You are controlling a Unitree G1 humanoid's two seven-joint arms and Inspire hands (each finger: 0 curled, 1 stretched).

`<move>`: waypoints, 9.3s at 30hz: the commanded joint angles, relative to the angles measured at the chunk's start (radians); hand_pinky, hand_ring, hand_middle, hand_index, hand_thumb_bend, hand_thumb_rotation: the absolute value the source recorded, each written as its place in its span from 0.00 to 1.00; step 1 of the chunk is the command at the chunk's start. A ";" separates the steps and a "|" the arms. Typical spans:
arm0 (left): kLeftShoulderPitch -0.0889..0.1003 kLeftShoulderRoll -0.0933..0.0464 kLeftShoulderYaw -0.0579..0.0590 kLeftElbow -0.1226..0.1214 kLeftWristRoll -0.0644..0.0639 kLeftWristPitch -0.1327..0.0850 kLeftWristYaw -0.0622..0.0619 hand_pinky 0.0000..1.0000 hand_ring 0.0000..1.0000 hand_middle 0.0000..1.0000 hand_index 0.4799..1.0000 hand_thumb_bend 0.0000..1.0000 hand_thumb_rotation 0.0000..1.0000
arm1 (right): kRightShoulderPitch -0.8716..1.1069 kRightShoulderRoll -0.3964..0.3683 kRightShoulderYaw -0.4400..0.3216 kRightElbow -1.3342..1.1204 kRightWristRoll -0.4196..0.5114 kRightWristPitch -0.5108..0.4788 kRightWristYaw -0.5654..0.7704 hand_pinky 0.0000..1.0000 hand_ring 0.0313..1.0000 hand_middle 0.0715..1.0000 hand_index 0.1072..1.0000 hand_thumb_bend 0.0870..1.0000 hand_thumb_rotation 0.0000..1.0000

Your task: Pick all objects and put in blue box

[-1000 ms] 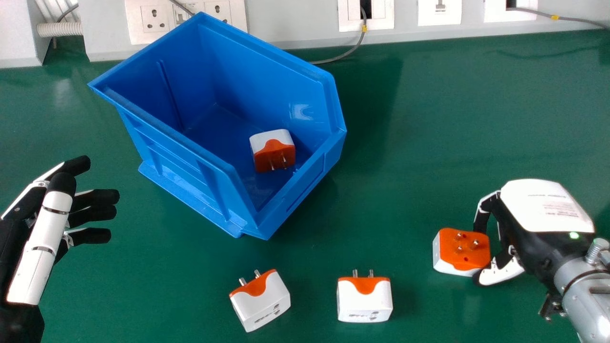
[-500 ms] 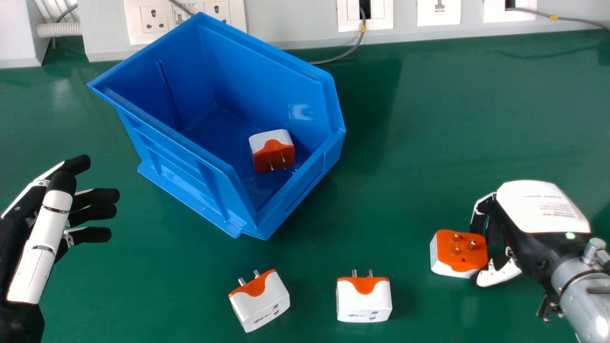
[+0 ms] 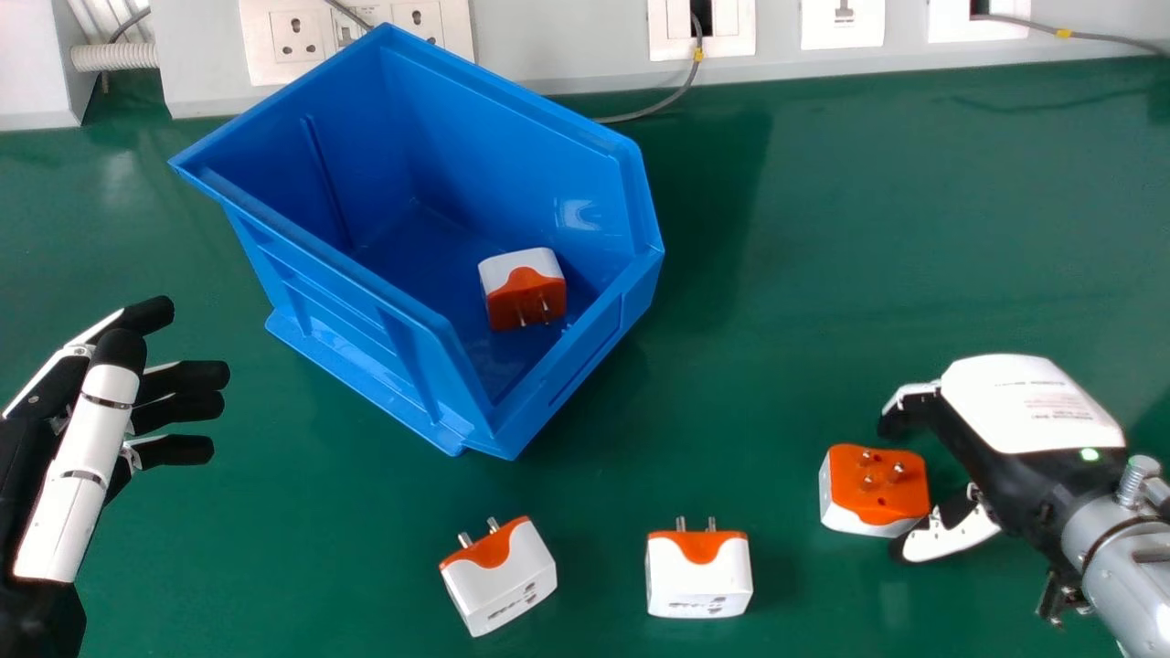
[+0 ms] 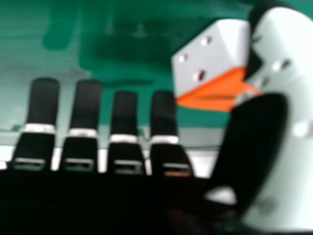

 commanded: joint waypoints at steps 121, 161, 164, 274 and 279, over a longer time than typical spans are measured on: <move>0.047 0.003 0.044 -0.109 -0.028 0.050 0.004 0.61 0.69 0.69 0.66 0.50 0.89 | -0.554 -0.201 0.419 0.584 -0.387 -0.819 -0.534 0.52 0.59 0.62 0.52 0.53 0.03; 0.047 0.024 0.069 -0.114 -0.042 0.067 -0.010 0.61 0.69 0.69 0.66 0.47 0.87 | -0.525 -0.168 0.409 0.620 -0.335 -0.707 -0.590 0.08 0.09 0.13 0.41 0.46 0.11; 0.045 0.025 0.072 -0.105 -0.043 0.062 -0.014 0.61 0.68 0.69 0.66 0.47 0.87 | -0.514 -0.165 0.403 0.612 -0.334 -0.692 -0.598 0.07 0.08 0.11 0.41 0.46 0.12; -0.010 0.018 0.027 -0.007 0.002 0.006 -0.015 0.61 0.68 0.68 0.66 0.41 0.86 | -0.261 0.422 -0.227 -0.233 0.708 0.618 0.056 0.02 0.02 0.04 0.41 0.43 0.15; -0.018 0.015 0.015 -0.014 0.011 0.013 -0.007 0.61 0.68 0.69 0.66 0.41 0.86 | -0.293 0.426 -0.170 -0.217 0.680 0.552 0.049 0.02 0.02 0.03 0.41 0.43 0.15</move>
